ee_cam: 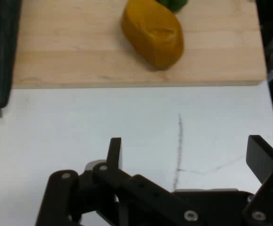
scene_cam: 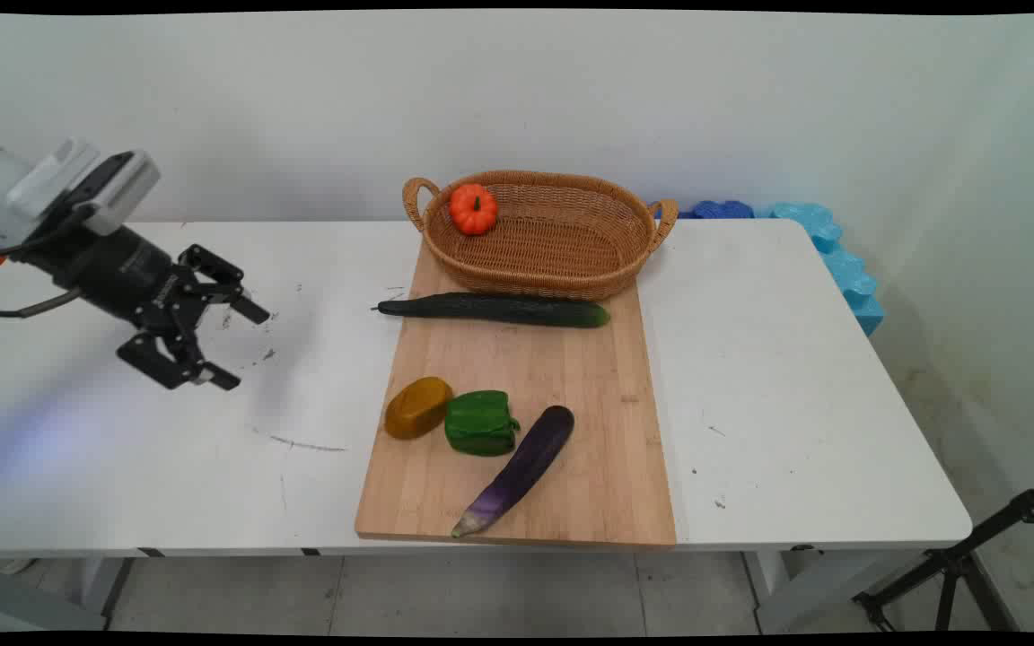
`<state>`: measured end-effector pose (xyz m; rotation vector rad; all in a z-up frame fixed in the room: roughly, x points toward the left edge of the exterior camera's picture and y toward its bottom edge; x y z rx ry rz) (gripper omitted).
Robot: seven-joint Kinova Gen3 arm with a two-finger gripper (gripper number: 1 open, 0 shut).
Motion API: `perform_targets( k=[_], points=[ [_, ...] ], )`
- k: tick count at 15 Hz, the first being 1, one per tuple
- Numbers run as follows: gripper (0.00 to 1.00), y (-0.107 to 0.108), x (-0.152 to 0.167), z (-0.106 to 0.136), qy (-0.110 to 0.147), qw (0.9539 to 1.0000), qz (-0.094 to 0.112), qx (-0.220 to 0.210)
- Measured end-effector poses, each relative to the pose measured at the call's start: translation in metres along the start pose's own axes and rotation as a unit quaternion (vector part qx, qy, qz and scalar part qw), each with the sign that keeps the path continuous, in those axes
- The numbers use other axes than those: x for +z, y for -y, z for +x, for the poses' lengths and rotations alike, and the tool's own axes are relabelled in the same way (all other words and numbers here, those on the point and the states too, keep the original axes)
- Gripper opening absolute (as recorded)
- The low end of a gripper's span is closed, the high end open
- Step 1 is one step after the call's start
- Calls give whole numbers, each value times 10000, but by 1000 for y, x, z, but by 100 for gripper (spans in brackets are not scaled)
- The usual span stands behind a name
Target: Pick up the cucumber from the cutting board
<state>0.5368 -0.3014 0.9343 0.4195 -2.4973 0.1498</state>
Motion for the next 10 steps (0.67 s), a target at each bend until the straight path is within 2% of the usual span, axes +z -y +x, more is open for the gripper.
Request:
perform_targets(
  k=[10],
  points=[
    [100, 24, 42, 57, 339, 9963, 730, -292]
  ],
)
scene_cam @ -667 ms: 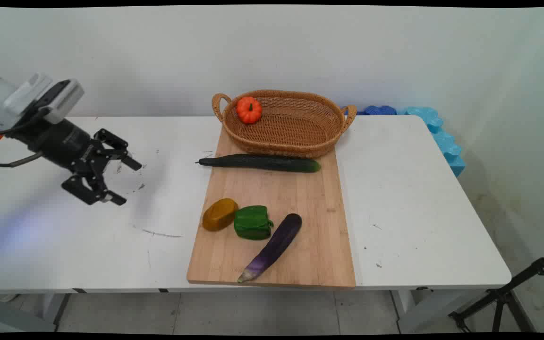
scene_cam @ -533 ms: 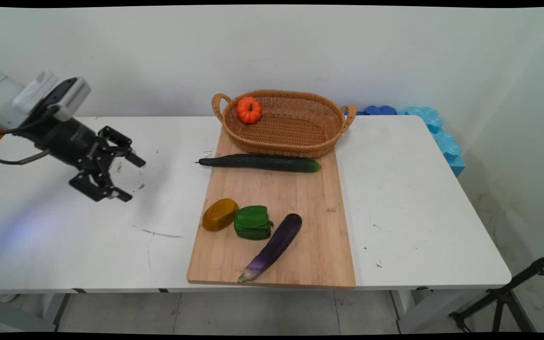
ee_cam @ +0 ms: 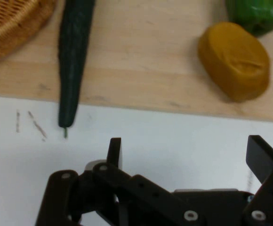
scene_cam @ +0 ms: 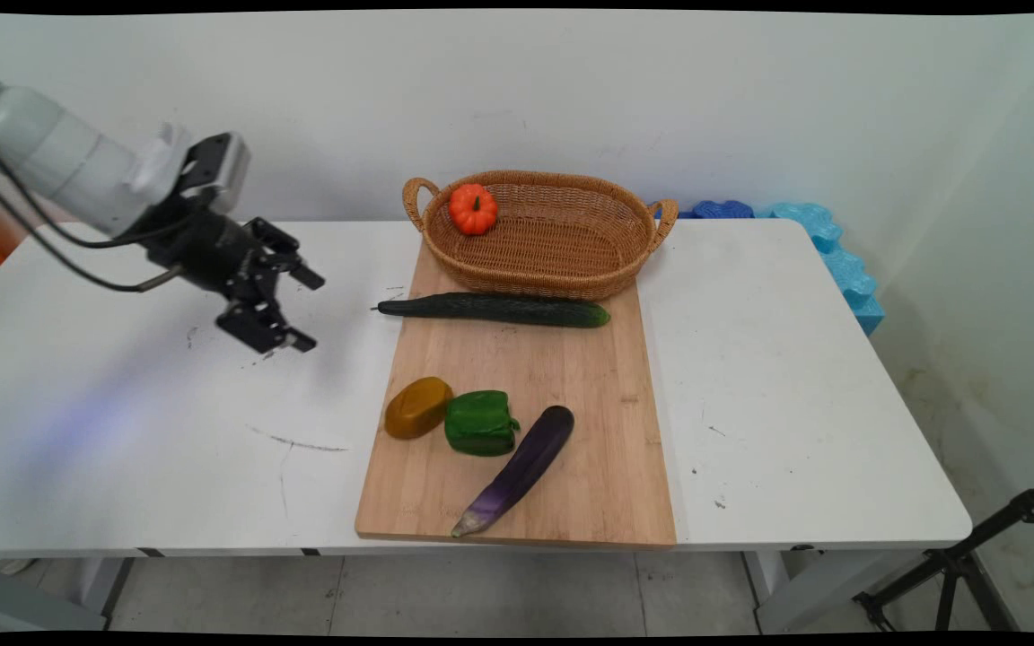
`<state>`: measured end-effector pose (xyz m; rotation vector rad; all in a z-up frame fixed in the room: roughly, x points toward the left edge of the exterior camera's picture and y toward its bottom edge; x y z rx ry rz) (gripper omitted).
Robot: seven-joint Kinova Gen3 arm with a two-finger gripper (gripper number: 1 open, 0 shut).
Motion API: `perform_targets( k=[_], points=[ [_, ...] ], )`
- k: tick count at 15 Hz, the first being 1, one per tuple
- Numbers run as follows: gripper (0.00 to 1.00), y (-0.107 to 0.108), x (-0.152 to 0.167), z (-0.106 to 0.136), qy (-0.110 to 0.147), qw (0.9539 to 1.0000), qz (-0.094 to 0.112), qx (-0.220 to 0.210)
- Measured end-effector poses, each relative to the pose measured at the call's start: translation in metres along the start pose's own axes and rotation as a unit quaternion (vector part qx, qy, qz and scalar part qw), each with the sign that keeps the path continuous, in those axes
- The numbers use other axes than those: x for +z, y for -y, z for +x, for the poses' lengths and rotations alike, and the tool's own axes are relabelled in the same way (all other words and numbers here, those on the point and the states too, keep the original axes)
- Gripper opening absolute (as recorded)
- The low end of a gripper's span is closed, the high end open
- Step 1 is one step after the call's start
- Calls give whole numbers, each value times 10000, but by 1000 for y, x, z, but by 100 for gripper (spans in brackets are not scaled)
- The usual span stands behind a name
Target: Pick up the cucumber from the cutting board
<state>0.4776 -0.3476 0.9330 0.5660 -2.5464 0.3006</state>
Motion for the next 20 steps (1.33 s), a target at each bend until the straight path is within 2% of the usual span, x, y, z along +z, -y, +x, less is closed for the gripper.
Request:
perform_targets(
  k=[5, 10, 15, 20],
  points=[
    [100, 13, 33, 30, 67, 9993, 350, -138],
    [100, 25, 65, 44, 91, 9979, 585, -254],
    [100, 34, 99, 50, 94, 9966, 721, -396],
    [100, 41, 133, 54, 70, 9954, 766, -568]
  ],
)
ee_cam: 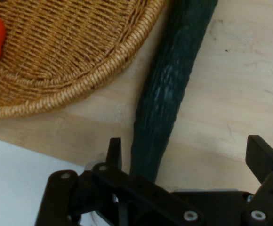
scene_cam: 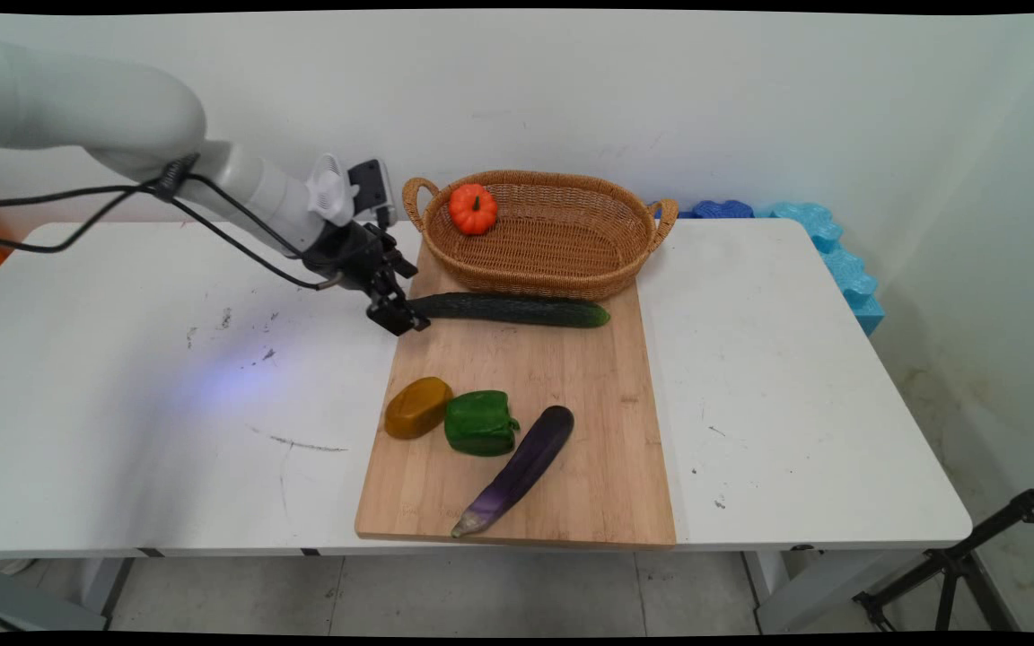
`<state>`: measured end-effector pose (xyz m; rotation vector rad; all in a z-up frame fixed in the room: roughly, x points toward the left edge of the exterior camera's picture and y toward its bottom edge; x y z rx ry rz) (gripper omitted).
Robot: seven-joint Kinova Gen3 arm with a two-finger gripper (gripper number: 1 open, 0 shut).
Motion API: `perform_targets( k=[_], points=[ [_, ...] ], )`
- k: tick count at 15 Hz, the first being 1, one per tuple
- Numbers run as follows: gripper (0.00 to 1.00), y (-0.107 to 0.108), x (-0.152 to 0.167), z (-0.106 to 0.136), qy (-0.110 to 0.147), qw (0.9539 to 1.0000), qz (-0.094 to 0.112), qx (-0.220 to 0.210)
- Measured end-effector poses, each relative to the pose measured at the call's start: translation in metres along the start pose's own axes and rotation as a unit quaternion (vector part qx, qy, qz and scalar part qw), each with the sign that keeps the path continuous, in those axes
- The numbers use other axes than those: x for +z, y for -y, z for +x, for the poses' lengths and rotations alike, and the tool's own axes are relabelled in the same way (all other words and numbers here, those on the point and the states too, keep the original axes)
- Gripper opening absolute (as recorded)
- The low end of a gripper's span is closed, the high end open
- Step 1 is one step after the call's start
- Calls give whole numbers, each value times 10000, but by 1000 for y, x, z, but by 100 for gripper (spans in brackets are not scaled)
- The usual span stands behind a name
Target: Pick up the cucumber from the cutting board, then place the picked object in the vegetable basket
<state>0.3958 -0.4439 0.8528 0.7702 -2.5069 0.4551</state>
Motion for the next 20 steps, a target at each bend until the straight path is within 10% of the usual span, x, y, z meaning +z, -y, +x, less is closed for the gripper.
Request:
perform_targets(
  k=[10, 11, 20],
  points=[
    [100, 4, 42, 5, 14, 9997, 5, -264],
    [0, 4, 44, 5, 25, 9996, 0, -280],
    [0, 0, 50, 5, 85, 9998, -185, -84]
  ],
)
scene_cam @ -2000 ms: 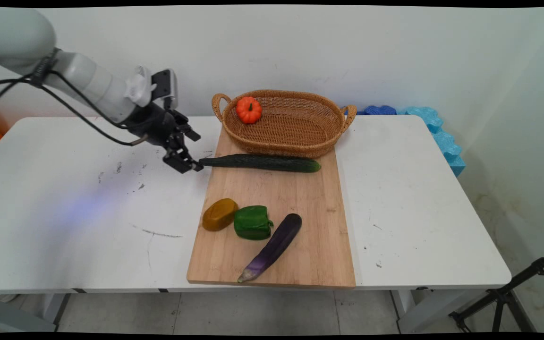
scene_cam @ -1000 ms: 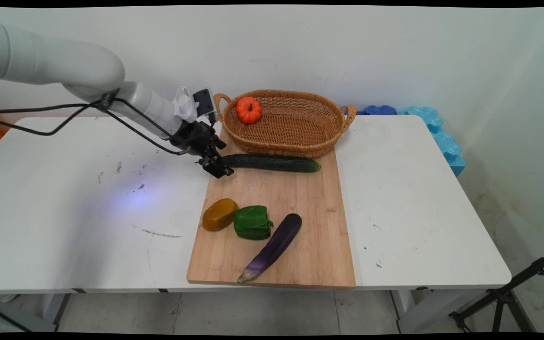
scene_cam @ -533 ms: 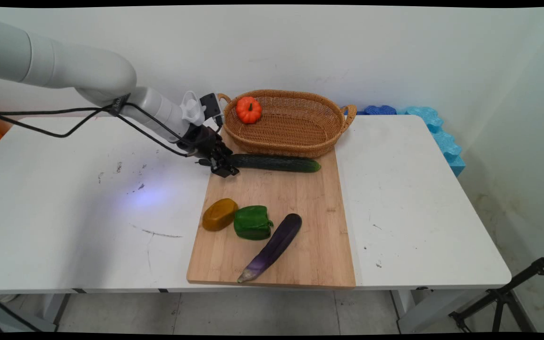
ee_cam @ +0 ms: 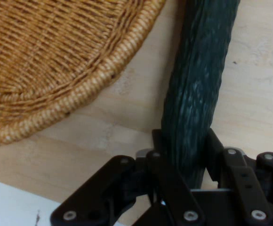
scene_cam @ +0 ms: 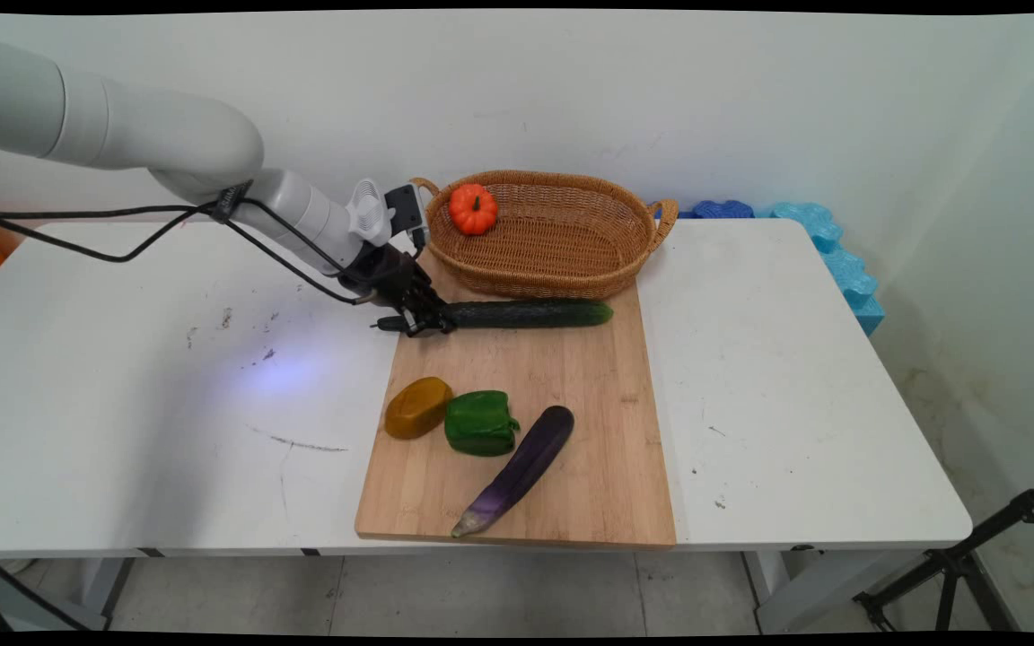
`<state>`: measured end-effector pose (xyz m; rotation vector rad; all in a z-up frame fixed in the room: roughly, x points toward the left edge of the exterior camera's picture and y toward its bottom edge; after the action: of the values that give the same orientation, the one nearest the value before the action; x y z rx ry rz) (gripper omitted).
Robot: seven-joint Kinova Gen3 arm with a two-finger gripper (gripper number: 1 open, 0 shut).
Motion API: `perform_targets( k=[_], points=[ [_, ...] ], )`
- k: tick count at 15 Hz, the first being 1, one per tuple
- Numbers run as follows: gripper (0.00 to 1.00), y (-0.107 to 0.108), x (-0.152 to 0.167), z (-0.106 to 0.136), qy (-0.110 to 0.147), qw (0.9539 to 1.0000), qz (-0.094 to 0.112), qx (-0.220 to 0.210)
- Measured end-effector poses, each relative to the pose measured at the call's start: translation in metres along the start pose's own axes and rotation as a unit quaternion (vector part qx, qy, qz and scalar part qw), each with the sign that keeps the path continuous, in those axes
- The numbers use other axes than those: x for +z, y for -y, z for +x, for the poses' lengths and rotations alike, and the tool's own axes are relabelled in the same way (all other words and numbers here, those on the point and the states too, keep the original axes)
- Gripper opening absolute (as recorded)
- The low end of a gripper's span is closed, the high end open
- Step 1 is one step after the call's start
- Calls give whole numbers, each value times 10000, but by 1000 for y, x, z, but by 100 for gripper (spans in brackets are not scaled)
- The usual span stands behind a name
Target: Place the picked object in the vegetable basket
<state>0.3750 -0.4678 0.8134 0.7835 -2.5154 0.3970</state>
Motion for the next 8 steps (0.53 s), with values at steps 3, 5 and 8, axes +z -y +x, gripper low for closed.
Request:
perform_targets(
  k=[3, 5, 8],
  points=[
    [0, -4, -4, 1, -21, 9997, -107, 208],
    [0, -6, -9, 2, -56, 9990, -194, 393],
    [0, -9, -20, 5, -125, 9976, -286, 619]
  ],
)
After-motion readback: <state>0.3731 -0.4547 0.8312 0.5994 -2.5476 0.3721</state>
